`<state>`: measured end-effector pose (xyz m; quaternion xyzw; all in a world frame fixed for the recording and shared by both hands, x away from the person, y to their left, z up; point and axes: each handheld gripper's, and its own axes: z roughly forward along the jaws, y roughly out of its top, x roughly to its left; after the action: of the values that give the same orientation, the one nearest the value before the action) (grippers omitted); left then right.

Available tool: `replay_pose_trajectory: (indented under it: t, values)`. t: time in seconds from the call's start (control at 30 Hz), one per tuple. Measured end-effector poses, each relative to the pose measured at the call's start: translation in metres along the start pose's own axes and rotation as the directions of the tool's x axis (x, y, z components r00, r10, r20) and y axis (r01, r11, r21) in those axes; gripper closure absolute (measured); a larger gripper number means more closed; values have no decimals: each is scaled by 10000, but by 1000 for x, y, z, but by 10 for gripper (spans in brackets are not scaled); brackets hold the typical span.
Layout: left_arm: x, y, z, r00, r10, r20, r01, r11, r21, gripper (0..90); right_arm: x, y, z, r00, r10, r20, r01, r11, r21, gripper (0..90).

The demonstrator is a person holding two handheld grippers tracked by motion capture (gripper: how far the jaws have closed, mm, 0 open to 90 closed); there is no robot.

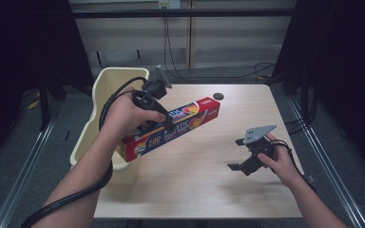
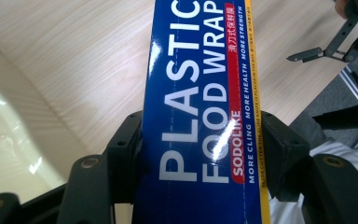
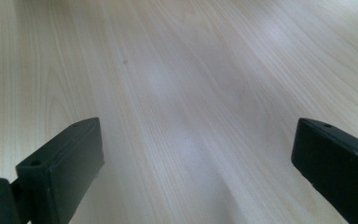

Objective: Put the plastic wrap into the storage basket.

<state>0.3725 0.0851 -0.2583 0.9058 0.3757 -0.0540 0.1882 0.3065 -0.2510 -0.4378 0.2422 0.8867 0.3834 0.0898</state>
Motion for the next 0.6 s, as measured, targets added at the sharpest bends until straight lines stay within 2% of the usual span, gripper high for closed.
replay_pose_trajectory:
  t: [0.13, 0.2, 0.23, 0.27, 0.47, 0.6]
  values:
    - [5, -2, -7, 9998, -207, -44, 207, 9998, 31, 409, 0, -1, 0, 9999, 101, 31, -101, 9999, 16, 22]
    - [8, -4, -11, 9994, -342, -44, 342, 9994, -43, 410, -1, -1, 1, 10000, 95, 19, -95, 10000, 4, 20]
    - [9, -4, -13, 9985, -547, -20, 547, 9984, -142, 410, -1, -1, 1, 10000, 47, 52, -47, 10000, 31, 21]
    - [11, -5, -15, 9987, -497, -70, 496, 9987, -119, 410, -1, -1, 2, 10000, 43, 60, -44, 10000, 28, 21]
    - [18, -9, -27, 9951, -966, -190, 960, 9949, -298, 410, -1, -1, 3, 10000, 61, 14, -61, 10000, 30, 21]
    - [21, -12, -35, 9941, -1047, -300, 1037, 9941, -330, 410, -1, -1, 3, 10000, 56, 40, -56, 10000, 41, 20]
